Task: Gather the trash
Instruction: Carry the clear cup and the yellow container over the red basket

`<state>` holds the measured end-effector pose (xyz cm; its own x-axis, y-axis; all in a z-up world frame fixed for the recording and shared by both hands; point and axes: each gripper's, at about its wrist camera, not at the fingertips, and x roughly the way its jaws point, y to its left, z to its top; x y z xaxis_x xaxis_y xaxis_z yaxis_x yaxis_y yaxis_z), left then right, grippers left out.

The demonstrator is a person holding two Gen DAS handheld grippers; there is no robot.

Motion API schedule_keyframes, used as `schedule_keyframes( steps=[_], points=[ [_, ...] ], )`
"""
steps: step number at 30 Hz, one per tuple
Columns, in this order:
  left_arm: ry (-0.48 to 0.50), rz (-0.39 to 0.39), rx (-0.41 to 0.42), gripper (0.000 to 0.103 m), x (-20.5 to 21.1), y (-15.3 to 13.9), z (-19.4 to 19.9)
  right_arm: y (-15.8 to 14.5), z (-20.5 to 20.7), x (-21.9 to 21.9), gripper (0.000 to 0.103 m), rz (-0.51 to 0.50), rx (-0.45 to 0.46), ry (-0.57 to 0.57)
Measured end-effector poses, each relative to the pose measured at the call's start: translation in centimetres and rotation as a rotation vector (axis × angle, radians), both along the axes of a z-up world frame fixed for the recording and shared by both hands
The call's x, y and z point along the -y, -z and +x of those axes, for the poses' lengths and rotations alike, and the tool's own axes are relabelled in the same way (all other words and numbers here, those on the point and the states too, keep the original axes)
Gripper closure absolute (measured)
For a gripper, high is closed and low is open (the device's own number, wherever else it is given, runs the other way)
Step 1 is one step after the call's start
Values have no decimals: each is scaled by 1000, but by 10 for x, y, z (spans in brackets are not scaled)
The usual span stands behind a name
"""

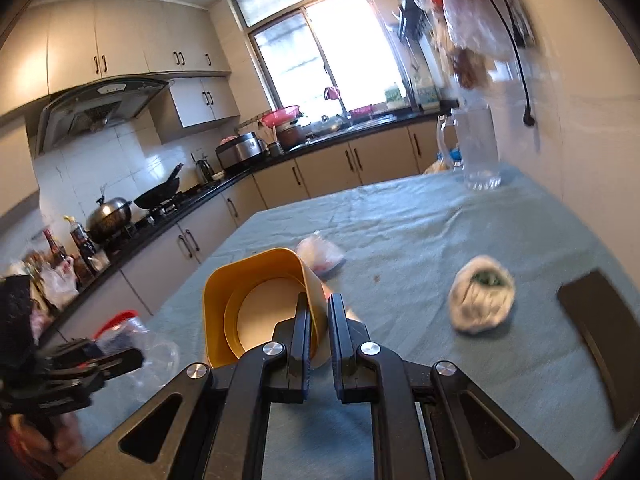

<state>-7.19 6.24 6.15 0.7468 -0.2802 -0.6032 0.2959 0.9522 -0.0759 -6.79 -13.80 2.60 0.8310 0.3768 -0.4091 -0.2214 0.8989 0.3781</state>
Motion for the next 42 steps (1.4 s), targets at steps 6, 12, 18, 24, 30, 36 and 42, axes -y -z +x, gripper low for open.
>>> schedule_keyframes(
  steps=[6, 12, 18, 24, 30, 36, 42],
  points=[
    [-37, 20, 11, 53, -14, 2, -5, -3, -12, -25, 94, 6, -14, -54],
    [-75, 13, 9, 53, -32, 4, -8, -10, -14, -48, 94, -11, -17, -103],
    [-103, 13, 10, 53, -47, 6, -11, -9, -13, -68, 94, -22, -33, -136],
    [-124, 1, 12, 53, -62, 6, -13, -11, -13, -86, 94, -35, -36, -161],
    [-142, -14, 17, 53, -74, 3, -15, -14, -12, -102, 94, -45, -42, -187],
    [-169, -32, 24, 53, -89, 1, -18, -18, -10, -119, 94, -56, -43, -219],
    [-201, -53, 33, 53, -109, -2, -23, -24, -8, -139, 94, -62, -40, -252]
  ],
)
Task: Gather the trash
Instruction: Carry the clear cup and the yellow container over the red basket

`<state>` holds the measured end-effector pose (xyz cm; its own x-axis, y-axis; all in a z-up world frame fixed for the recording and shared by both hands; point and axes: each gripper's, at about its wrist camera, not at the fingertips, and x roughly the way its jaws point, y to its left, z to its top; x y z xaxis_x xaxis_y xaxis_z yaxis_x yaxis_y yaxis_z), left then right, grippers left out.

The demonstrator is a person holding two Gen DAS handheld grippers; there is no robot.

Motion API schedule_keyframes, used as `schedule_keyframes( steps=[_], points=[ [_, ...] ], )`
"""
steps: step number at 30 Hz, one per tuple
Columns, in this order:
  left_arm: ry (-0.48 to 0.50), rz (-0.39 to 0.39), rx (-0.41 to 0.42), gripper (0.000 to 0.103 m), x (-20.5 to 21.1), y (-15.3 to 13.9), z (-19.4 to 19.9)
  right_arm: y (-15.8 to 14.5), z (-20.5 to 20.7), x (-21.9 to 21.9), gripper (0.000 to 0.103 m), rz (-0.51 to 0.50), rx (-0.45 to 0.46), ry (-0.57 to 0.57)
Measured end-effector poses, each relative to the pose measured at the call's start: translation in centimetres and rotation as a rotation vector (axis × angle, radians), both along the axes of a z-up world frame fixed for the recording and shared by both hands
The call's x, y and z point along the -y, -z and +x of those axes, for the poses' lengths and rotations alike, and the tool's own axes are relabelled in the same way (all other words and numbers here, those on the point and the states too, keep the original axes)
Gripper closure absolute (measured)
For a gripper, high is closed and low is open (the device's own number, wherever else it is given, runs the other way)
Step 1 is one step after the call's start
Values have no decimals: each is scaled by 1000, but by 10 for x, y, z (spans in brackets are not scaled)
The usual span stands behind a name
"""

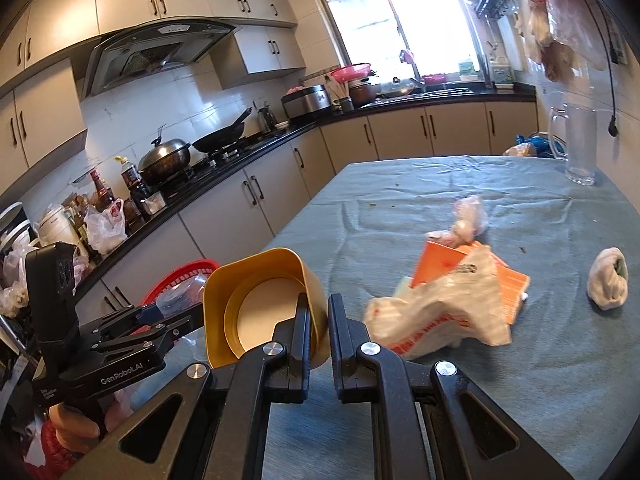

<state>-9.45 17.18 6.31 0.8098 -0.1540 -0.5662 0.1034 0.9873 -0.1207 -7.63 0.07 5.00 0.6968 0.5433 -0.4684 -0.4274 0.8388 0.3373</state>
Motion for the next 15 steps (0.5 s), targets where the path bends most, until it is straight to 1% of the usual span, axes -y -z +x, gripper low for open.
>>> schedule_keyframes(
  steps=[7, 15],
  points=[
    [-40, -18, 10, 53, -23, -3, -4, -7, 5, -28, 94, -7, 3, -40],
    [-115, -44, 16, 53, -68, -4, -9, -13, 16, -75, 94, -31, -2, -119]
  ],
)
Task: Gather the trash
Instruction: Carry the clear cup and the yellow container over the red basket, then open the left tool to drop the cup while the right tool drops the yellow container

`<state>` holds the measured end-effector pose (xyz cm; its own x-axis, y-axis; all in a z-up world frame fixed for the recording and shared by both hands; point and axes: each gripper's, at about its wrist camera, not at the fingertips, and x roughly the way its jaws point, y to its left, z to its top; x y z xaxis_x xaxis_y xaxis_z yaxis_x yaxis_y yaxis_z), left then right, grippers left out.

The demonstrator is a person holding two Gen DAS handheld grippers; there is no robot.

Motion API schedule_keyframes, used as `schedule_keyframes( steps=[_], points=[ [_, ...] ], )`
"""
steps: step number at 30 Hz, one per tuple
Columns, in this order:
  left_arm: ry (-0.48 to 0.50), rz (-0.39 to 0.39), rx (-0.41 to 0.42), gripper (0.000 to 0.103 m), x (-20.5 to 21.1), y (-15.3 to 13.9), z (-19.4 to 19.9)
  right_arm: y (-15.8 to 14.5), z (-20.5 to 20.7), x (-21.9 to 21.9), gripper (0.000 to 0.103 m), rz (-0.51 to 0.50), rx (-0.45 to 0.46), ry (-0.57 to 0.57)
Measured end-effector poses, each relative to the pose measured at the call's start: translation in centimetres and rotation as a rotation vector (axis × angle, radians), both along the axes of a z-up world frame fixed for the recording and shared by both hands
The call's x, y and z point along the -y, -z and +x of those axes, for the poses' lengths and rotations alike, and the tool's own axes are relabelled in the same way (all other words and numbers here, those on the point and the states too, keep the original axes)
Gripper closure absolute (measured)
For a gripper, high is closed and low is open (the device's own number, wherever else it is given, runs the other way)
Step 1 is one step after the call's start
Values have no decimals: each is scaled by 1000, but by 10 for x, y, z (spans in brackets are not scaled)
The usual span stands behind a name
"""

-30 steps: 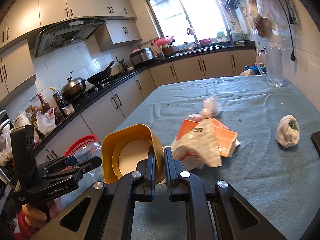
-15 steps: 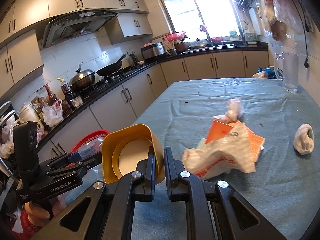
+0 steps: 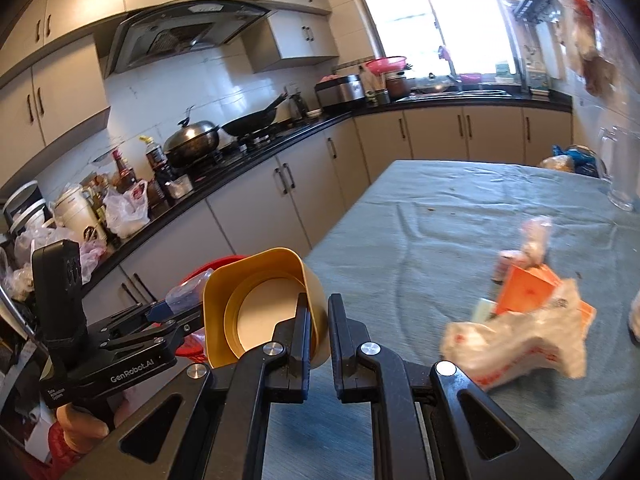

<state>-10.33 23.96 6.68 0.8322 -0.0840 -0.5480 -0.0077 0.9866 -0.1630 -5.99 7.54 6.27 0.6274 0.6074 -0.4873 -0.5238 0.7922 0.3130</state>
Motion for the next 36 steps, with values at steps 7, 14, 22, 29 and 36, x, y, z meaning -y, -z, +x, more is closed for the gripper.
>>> schedule_keyframes(
  steps=[7, 14, 22, 29, 36],
  points=[
    [-95, -13, -7, 53, -48, 4, -3, 3, 12, -38, 94, -9, -33, -49],
    [-200, -45, -44, 53, -100, 19, -4, 6, 26, -80, 94, -24, -72, -93],
    [-237, -38, -105, 53, -118, 42, 7, 20, 45, -129, 94, -74, -106, -117],
    [-237, -9, -134, 53, -119, 53, 12, 35, 65, -156, 94, -120, -144, -105],
    [-234, 12, -157, 52, -118, 62, 17, 48, 77, -178, 94, -156, -165, -113]
  ],
)
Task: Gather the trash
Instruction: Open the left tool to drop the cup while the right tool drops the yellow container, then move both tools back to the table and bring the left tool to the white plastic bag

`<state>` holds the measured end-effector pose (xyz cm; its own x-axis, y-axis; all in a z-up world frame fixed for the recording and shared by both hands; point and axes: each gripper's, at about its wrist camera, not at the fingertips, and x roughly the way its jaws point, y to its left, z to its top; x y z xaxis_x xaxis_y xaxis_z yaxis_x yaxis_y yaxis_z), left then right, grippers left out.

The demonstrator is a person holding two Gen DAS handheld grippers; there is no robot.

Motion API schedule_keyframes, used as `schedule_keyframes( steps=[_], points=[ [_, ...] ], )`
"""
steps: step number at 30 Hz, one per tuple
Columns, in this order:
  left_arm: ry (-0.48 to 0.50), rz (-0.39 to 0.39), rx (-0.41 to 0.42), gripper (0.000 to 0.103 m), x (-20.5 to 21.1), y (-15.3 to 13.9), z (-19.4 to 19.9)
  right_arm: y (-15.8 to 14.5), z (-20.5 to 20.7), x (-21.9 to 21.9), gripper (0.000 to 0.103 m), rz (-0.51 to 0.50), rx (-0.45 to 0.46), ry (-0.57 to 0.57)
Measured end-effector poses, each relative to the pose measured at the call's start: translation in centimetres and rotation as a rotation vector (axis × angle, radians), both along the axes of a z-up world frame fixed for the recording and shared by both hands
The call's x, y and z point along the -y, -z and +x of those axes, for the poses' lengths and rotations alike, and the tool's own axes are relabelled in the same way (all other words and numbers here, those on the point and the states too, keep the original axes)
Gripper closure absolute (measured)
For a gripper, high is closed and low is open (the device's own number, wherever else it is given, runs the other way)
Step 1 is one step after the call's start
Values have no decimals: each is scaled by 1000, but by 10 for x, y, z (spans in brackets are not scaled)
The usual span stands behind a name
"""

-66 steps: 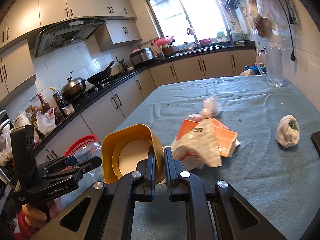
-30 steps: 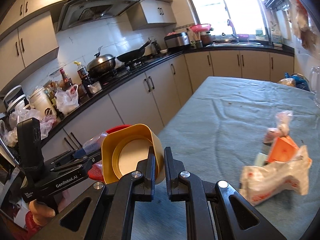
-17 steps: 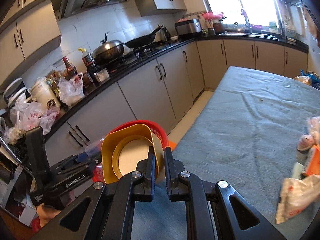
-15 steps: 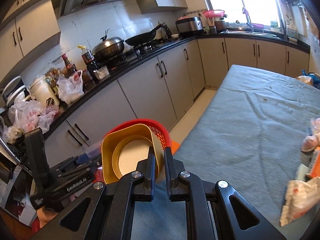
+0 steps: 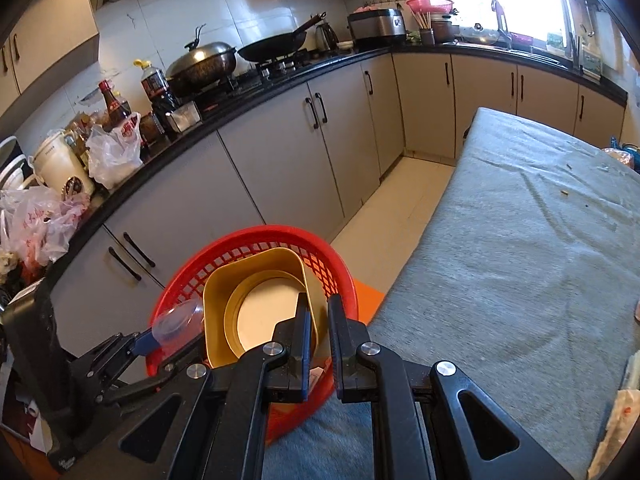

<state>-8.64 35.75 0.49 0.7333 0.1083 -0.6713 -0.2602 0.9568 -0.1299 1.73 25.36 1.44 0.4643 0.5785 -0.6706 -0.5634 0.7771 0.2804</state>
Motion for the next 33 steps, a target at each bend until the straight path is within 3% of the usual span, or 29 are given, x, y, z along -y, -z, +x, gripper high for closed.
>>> schedule_keyframes(
  steps=[13, 17, 19, 33],
  points=[
    [-4, -3, -6, 50, -4, 3, 1, 6, 2, -7, 91, -29, 4, 4],
    [-10, -5, 1, 42, -4, 3, 0, 5, 1, -8, 91, -23, 2, 1],
    [-11, -9, 3, 42, -5, 3, -2, 4, 0, -8, 86, -15, 4, -2],
    [-5, -4, 30, 42, 3, -10, -12, -13, -15, 20, 86, 52, 16, 15]
  ],
)
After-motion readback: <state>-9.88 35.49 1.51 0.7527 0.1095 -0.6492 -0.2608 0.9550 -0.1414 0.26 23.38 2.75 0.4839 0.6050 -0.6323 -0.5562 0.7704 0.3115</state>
